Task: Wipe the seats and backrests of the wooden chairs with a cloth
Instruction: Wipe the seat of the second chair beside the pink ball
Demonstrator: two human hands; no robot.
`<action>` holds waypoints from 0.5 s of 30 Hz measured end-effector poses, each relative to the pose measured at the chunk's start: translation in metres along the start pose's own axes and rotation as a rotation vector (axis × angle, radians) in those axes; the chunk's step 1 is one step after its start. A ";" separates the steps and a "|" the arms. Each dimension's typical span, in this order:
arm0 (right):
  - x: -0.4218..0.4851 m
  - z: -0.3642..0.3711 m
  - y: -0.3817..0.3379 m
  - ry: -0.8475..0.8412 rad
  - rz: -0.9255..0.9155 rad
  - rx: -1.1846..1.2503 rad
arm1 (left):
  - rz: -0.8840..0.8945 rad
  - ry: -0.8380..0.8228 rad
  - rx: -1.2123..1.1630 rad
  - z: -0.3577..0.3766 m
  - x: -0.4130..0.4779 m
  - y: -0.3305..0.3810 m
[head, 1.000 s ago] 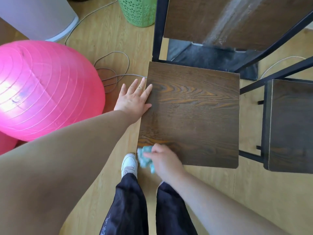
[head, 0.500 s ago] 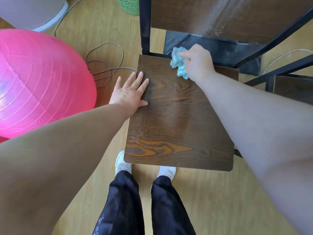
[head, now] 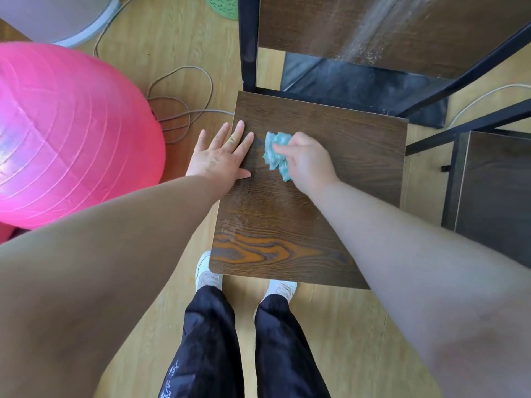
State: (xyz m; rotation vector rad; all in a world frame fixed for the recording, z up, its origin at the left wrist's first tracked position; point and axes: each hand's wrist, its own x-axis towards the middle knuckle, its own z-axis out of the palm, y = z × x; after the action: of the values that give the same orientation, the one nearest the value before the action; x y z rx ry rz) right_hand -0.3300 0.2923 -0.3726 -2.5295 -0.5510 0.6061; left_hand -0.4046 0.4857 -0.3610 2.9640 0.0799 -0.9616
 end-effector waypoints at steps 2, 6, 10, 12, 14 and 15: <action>-0.021 0.009 -0.003 -0.036 -0.041 0.011 | -0.008 0.001 0.013 -0.001 0.001 0.000; -0.066 0.023 -0.015 -0.111 -0.080 0.092 | -0.001 0.040 0.050 -0.003 -0.001 -0.001; -0.125 0.043 -0.024 -0.243 -0.189 0.032 | 0.018 0.112 0.053 -0.002 -0.009 0.001; -0.158 0.057 -0.028 -0.291 -0.228 0.024 | 0.026 0.112 0.057 -0.001 -0.013 0.007; -0.186 0.072 -0.029 -0.311 -0.245 0.032 | 0.029 0.093 0.065 0.001 -0.018 0.013; -0.197 0.079 -0.029 -0.305 -0.238 0.058 | 0.029 0.084 0.070 0.003 -0.020 0.016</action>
State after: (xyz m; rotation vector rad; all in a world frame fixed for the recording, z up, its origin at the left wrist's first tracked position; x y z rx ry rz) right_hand -0.5393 0.2497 -0.3573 -2.2841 -0.9123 0.9082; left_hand -0.4215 0.4687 -0.3512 3.0605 0.0051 -0.8537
